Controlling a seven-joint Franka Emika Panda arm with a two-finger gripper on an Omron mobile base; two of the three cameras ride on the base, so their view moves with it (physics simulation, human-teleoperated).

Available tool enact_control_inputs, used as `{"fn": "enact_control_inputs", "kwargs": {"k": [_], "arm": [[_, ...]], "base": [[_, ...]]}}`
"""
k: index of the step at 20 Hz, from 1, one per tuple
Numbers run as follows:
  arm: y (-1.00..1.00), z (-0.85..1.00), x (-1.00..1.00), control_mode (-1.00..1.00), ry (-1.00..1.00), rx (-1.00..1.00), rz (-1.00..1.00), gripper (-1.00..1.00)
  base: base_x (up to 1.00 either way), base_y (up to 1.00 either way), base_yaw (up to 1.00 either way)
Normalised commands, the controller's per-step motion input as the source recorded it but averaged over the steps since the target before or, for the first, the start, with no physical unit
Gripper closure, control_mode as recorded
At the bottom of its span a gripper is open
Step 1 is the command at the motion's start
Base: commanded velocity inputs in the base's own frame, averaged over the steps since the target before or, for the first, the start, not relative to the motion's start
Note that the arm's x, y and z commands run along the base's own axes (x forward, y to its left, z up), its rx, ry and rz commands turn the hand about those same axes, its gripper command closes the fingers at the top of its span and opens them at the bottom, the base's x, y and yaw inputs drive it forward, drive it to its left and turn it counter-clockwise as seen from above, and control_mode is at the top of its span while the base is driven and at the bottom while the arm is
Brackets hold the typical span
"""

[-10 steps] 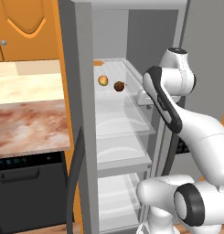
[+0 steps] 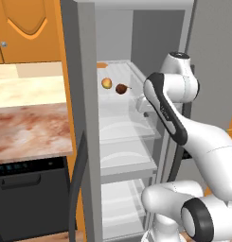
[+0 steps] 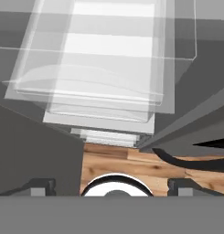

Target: Pick up the pear and mango from the fridge and place one fruit on each plate on the dining counter.

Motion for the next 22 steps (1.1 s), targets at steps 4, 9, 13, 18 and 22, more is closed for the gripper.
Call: {"fn": "enact_control_inputs", "kwargs": {"k": [4, 9, 13, 18, 22], "arm": [[0.4, 0.08, -0.07, -1.0, -0.1, 0.0, 0.01, -1.0], [0.25, 0.17, -0.01, -1.0, -0.18, 0.0, -0.02, -1.0], [0.25, 0.32, -0.02, -1.0, -0.1, 0.01, -0.07, -1.0], [0.12, 0.4, 0.28, -1.0, -0.11, 0.0, 0.0, -1.0], [0.0, 0.69, 0.27, -1.0, -0.02, 0.01, 0.01, -1.0]], "base": [[0.0, 0.0, 0.0], [0.0, 0.0, 0.0], [0.0, 0.0, 0.0], [0.0, 0.0, 0.0], [0.0, 0.0, 0.0]]}}
